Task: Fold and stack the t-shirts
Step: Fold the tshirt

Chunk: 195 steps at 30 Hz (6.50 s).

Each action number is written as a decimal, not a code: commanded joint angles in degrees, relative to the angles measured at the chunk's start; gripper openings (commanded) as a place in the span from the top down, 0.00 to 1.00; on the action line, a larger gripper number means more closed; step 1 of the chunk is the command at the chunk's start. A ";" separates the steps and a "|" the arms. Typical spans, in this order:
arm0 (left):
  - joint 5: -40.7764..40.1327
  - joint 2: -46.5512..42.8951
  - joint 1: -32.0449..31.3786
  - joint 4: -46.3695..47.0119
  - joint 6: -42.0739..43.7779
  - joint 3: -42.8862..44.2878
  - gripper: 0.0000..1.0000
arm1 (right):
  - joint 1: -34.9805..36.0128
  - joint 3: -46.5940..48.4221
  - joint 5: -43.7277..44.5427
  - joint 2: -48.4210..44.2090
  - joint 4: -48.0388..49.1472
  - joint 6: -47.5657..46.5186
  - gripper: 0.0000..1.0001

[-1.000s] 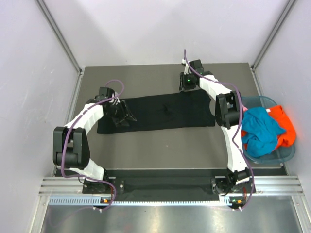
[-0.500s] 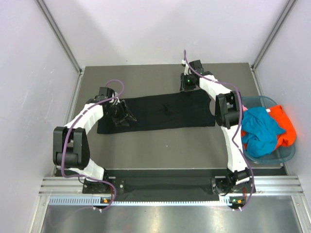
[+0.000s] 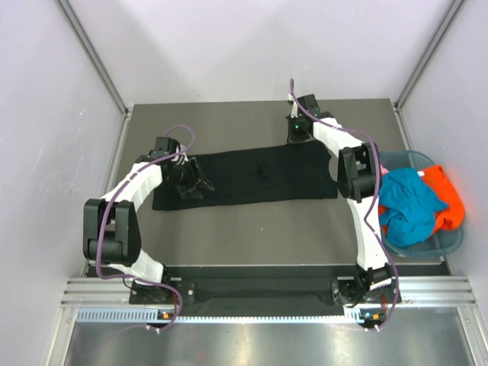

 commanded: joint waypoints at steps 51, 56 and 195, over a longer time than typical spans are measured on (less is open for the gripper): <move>5.23 0.53 -0.04 3.75 -1.46 0.00 0.44 | -1.37 -18.51 -1.97 -22.06 -1.55 7.21 0.99; 5.31 -0.09 -0.04 4.02 -1.81 -0.18 0.44 | -1.29 -24.59 -3.72 -26.01 -1.81 9.31 0.99; 1.62 26.19 -23.50 20.62 -12.36 30.68 0.60 | -11.39 -37.87 -6.92 -32.78 -3.65 5.01 0.57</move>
